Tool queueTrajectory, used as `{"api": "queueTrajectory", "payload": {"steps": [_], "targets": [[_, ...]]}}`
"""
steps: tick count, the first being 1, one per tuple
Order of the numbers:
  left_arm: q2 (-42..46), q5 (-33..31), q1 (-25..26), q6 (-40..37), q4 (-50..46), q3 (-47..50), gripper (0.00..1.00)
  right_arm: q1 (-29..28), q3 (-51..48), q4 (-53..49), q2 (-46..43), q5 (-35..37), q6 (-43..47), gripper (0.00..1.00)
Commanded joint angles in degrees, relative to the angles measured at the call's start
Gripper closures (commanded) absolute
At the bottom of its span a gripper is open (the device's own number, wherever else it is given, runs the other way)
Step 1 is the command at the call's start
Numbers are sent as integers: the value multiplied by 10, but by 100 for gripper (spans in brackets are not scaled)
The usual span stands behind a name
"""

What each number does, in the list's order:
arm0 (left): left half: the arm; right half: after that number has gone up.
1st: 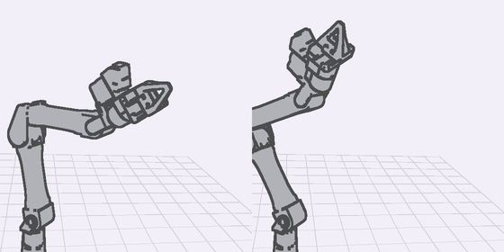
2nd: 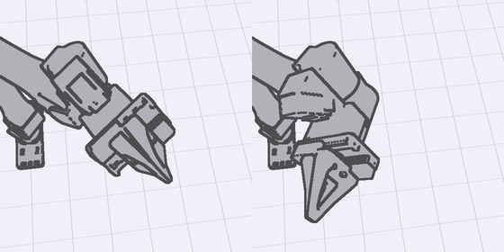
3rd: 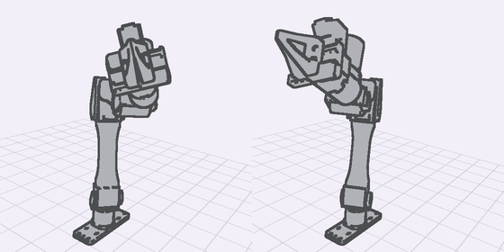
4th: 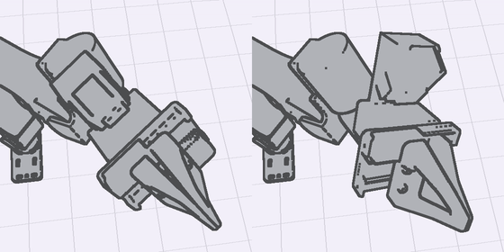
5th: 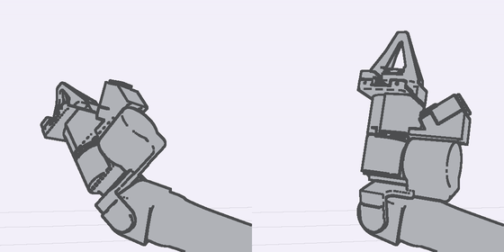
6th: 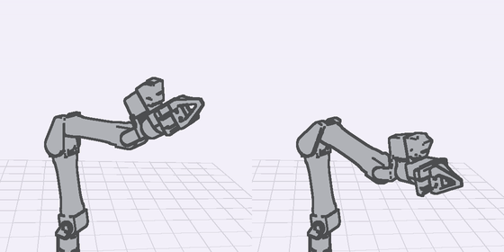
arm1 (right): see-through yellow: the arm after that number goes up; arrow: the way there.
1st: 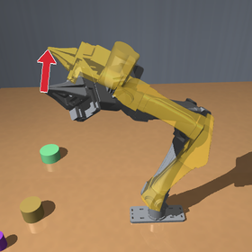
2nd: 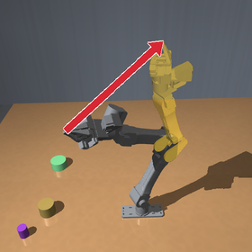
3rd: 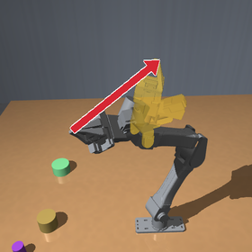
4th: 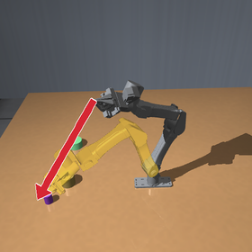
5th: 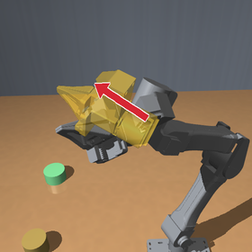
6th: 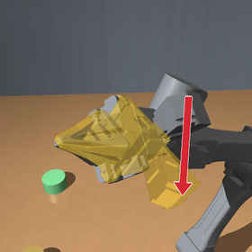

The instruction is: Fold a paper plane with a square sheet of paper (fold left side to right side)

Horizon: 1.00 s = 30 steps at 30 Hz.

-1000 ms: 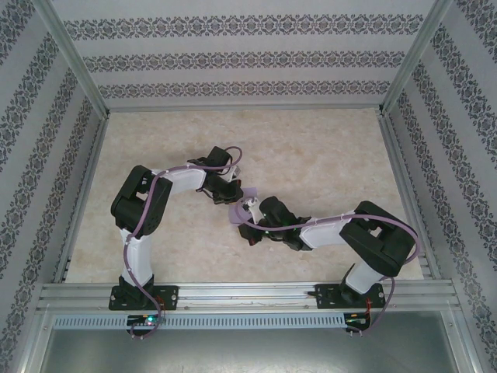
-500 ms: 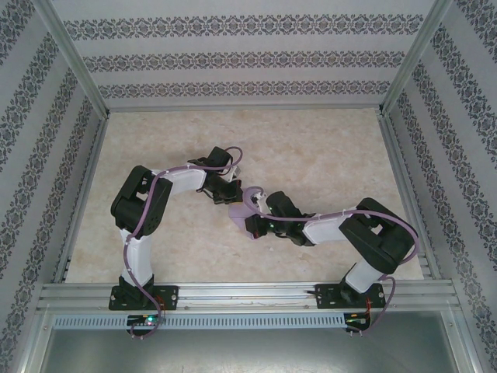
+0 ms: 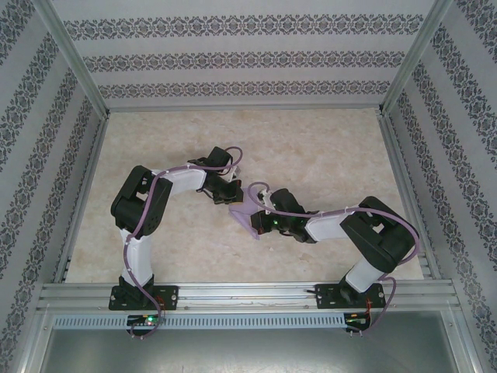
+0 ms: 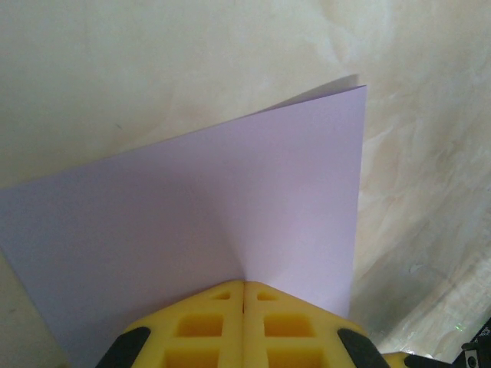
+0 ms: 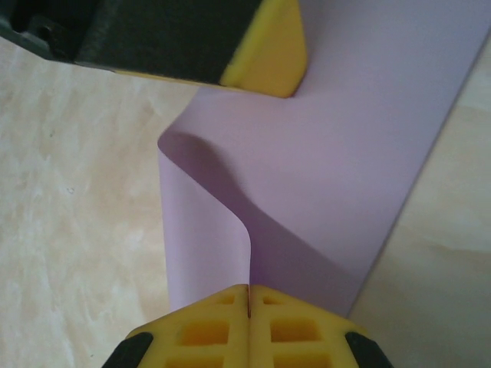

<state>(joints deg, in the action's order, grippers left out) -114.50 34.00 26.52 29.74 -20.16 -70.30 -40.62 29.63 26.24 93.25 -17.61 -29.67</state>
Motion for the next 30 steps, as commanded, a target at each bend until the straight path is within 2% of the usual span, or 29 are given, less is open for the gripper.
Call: {"api": "queueTrajectory", "payload": {"steps": [1,30], "targets": [[-27,-72,4,-8,-24,21,100,5,13,-19,-9,9,12,100],[-28,-75,4,-6,-23,19,100,10,37,-45,7,18,32,100]]}}
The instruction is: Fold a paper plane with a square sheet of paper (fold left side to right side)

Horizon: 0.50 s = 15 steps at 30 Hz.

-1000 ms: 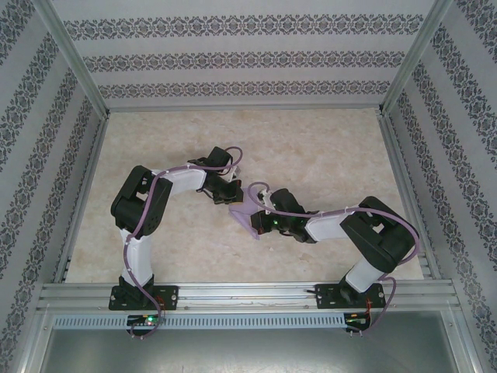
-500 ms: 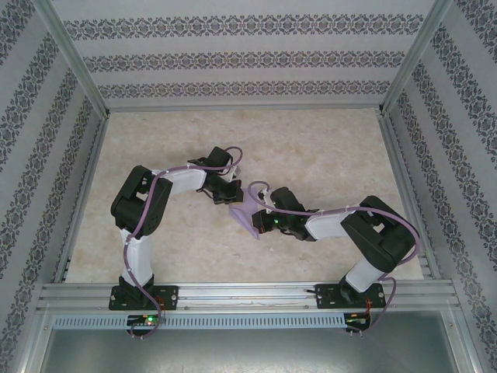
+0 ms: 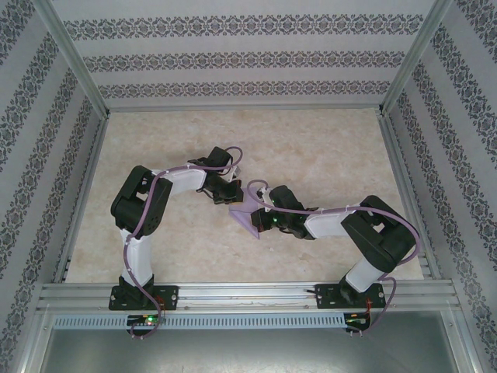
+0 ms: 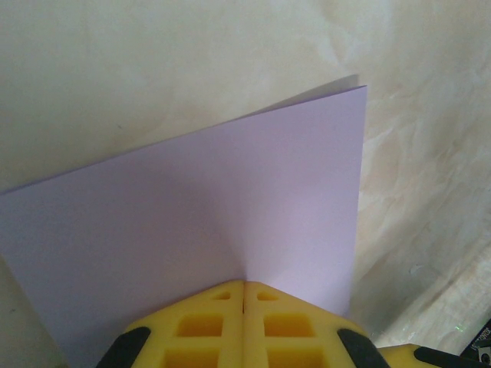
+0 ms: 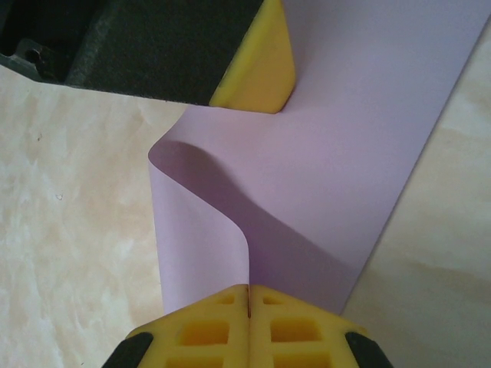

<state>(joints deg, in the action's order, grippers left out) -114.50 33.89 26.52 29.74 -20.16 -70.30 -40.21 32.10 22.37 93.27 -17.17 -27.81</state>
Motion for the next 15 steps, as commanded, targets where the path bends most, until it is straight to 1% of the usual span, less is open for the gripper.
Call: {"api": "queueTrajectory", "payload": {"steps": [1,15], "targets": [[-28,-73,4,-6,-23,18,100,7,13,-8,7,13,13,100],[-28,-73,4,-4,-23,22,100,7,24,-20,13,16,17,100]]}}
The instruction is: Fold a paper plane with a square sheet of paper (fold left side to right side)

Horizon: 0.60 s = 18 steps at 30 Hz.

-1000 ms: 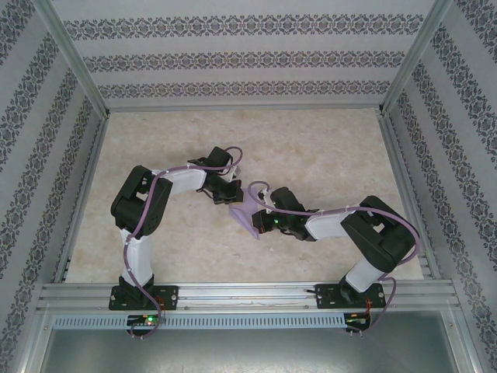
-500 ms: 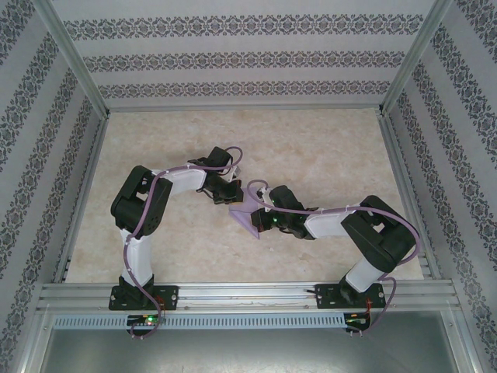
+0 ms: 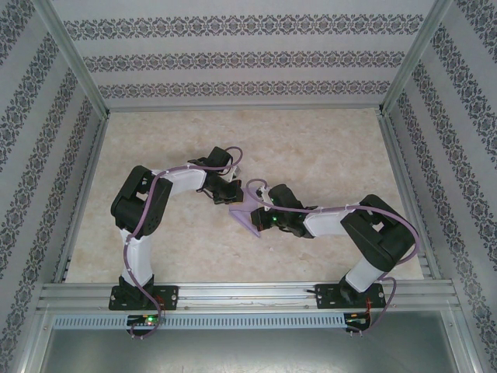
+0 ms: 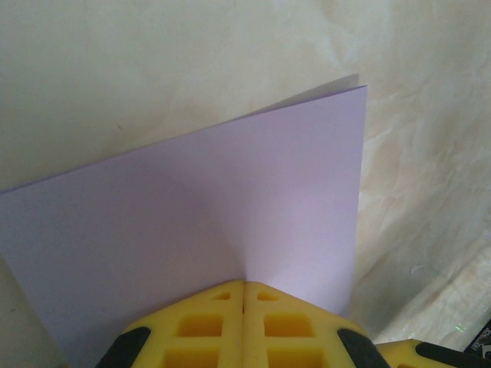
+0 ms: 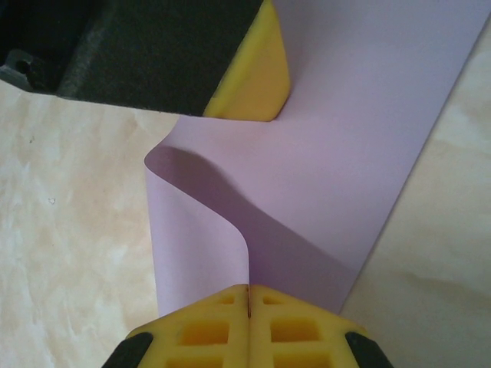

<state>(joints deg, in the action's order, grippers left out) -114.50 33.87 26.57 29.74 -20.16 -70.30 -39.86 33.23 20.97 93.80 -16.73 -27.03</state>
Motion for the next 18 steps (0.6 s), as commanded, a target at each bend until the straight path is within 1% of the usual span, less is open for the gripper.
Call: {"api": "queueTrajectory", "payload": {"steps": [1,17,18], "targets": [[-28,-74,4,-5,-23,21,100,4,12,-6,9,11,11,100],[-19,-76,3,-6,-24,19,100,0,7,-13,32,14,14,100],[-17,-77,4,-7,-26,16,99,-1,5,-13,34,14,14,100]]}}
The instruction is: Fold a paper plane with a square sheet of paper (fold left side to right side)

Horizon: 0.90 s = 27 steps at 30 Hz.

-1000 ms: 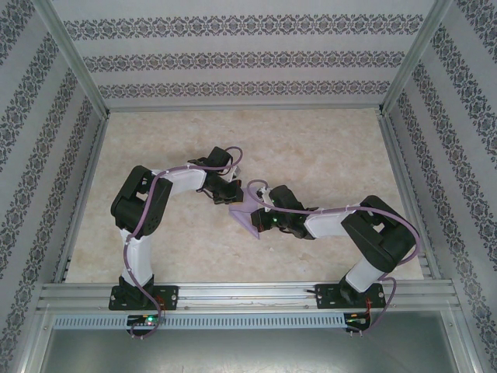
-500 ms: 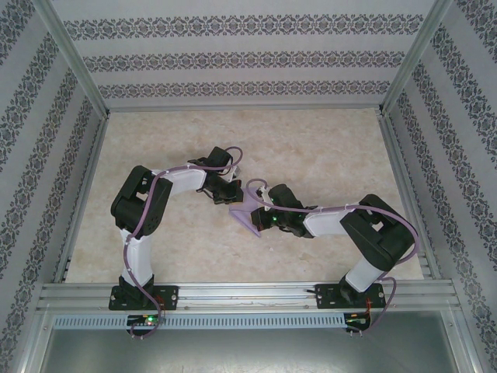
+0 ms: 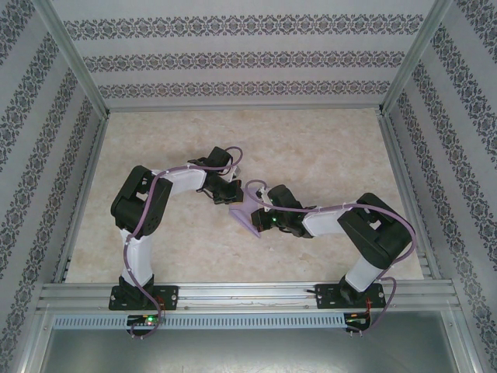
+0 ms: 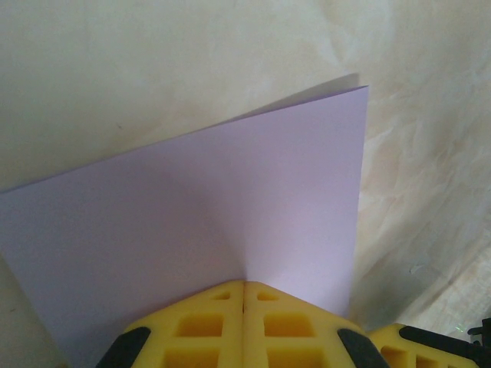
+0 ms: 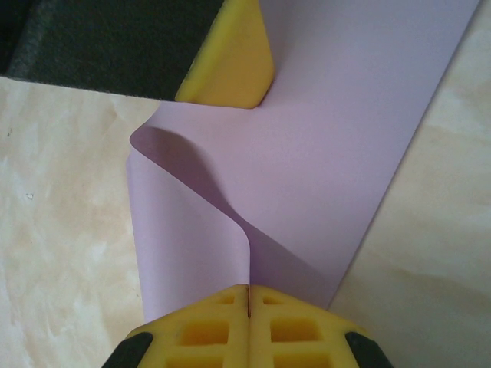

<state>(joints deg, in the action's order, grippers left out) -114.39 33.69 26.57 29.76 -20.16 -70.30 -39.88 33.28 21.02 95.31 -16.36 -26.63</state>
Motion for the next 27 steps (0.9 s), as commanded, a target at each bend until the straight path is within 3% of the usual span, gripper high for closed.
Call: {"api": "queueTrajectory", "payload": {"steps": [1,8,13,20,27], "targets": [[-16,-75,4,-9,-29,10,96,-2,3,-13,21,11,11,100],[11,-72,2,-26,-50,-48,84,-10,-11,-13,26,11,10,100],[43,-68,-12,-35,-44,-61,83,-10,-14,-10,30,6,8,100],[148,-6,-51,-10,58,65,93,-10,-16,-2,26,3,4,100],[221,80,-54,43,146,199,96,-9,-13,2,36,-1,5,100]]}}
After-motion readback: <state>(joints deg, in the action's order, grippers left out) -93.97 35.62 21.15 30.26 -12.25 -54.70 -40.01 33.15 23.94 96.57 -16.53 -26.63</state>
